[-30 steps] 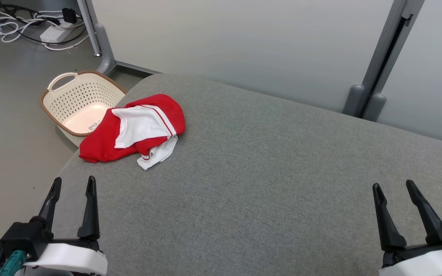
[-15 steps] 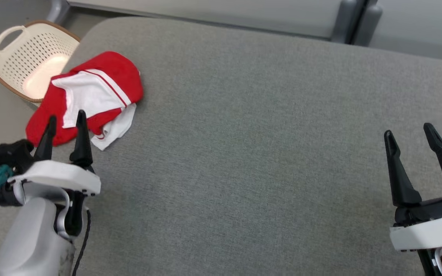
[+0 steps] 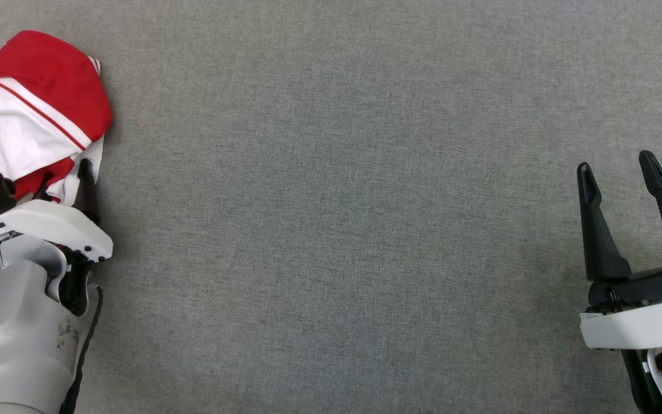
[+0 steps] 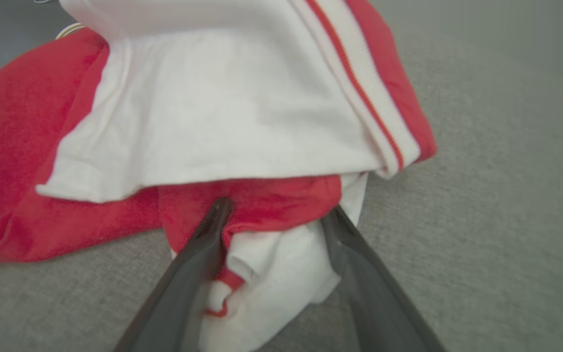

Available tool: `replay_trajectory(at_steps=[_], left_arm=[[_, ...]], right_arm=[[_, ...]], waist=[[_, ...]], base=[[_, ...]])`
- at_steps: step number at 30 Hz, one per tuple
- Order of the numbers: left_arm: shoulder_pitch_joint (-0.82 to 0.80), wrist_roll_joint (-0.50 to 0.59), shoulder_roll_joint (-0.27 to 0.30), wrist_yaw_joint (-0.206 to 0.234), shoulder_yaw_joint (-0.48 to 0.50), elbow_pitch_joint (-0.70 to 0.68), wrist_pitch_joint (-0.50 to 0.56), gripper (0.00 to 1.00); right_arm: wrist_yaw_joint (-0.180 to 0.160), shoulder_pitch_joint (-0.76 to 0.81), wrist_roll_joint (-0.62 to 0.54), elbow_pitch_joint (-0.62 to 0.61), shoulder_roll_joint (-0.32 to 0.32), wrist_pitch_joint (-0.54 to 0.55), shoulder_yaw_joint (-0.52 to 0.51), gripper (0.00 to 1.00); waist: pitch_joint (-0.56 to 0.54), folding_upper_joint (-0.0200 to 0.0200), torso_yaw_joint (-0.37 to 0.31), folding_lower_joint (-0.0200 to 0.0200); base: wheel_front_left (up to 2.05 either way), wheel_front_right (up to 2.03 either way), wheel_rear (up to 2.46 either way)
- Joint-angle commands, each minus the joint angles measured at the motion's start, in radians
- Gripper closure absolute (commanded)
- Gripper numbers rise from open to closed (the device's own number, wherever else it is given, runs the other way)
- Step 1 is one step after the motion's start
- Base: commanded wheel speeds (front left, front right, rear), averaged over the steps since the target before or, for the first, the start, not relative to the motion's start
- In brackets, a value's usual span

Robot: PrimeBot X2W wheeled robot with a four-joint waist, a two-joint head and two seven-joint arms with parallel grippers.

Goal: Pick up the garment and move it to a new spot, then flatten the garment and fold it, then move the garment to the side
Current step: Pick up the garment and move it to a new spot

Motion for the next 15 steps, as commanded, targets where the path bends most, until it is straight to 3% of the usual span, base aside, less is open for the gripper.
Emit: replay_trajectory(at_steps=[1, 6, 8, 15], left_arm=[[0.003, 0.003, 0.005, -0.001, -0.001, 0.033, -0.011, 1.00], [-0.005, 0.029, 0.036, -0.008, -0.001, 0.004, -0.064, 1.00], [0.010, 0.053, 0.059, -0.001, 0.024, -0.089, -0.066, 1.00], [0.199, 0.188, 0.047, 0.024, 0.128, -0.491, -0.066, 1.00]], right_arm=[[0.000, -0.016, -0.001, 0.006, 0.005, -0.011, 0.002, 0.00], [0.000, -0.011, 0.002, 0.037, 0.013, -0.035, -0.002, 0.00], [0.000, -0.006, 0.006, 0.049, 0.019, -0.044, 0.000, 0.00], [0.000, 0.011, 0.019, 0.092, 0.033, -0.079, 0.012, 0.00]], waist=[[0.001, 0.0000, -0.006, -0.0001], [-0.038, 0.0000, -0.009, -0.0001], [-0.064, 0.0000, -0.012, -0.0001], [-0.169, 0.0000, -0.039, -0.0001]], base=[[0.00, 0.00, 0.00], [0.00, 0.00, 0.00], [0.00, 0.00, 0.00], [0.00, 0.00, 0.00]])
